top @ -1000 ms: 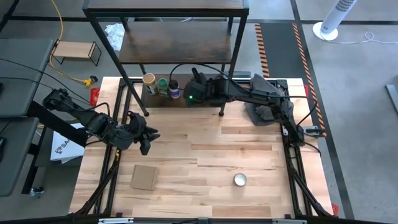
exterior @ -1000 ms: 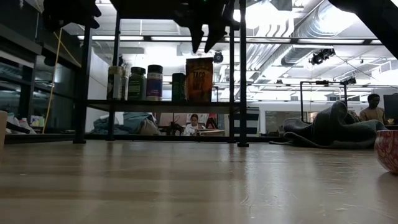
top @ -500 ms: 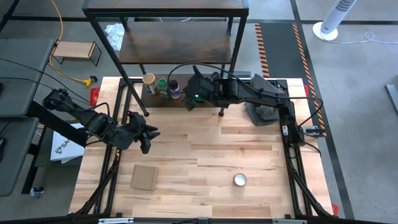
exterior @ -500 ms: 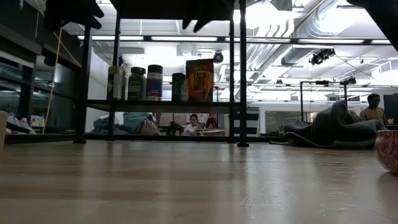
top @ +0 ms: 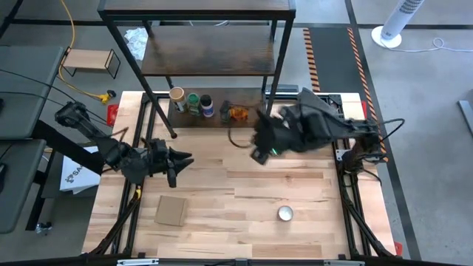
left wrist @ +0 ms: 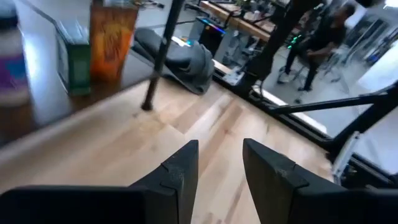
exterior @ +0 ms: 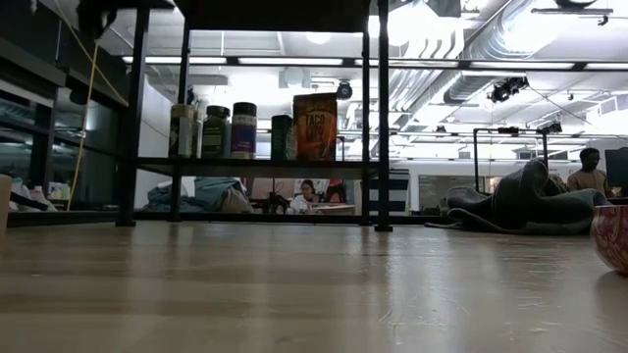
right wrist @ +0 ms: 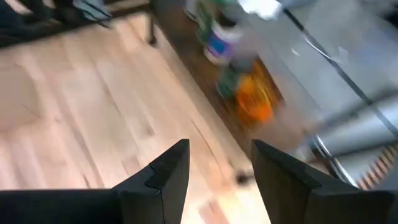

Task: Shelf spices
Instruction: Return to Home Position

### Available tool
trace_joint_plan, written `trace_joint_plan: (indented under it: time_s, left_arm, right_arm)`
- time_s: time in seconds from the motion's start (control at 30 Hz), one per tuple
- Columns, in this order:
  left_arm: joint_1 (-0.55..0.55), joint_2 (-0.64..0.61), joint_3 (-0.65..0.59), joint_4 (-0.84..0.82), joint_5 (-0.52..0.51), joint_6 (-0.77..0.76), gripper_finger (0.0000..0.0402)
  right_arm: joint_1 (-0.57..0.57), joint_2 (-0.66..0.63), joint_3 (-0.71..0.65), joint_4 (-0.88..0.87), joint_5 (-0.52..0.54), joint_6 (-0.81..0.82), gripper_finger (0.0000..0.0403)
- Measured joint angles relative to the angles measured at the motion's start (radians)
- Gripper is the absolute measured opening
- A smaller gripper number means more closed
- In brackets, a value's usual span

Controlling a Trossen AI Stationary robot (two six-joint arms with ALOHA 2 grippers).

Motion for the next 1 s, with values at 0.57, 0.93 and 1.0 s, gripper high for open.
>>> trace_joint_plan:
  time_s: [0.57, 0.93, 1.0]
  left_arm:
    - [0.592, 0.069, -0.399, 0.731, 0.691, 0.368, 0.0107]
    - [0.777, 0.185, -0.4, 0.81, 0.994, 0.707, 0.0006]
    - [0.779, 0.216, -0.413, 0.875, 1.005, 0.74, 0.0002]
  right_arm:
    - [0.049, -0.537, -1.346, 1.22, -0.053, 0.337, 0.0167]
    - [-0.159, -0.527, -1.819, 1.974, -0.23, -0.033, 0.0015]
    - [-0.184, -0.527, -1.896, 2.081, -0.233, -0.086, 0.0013]
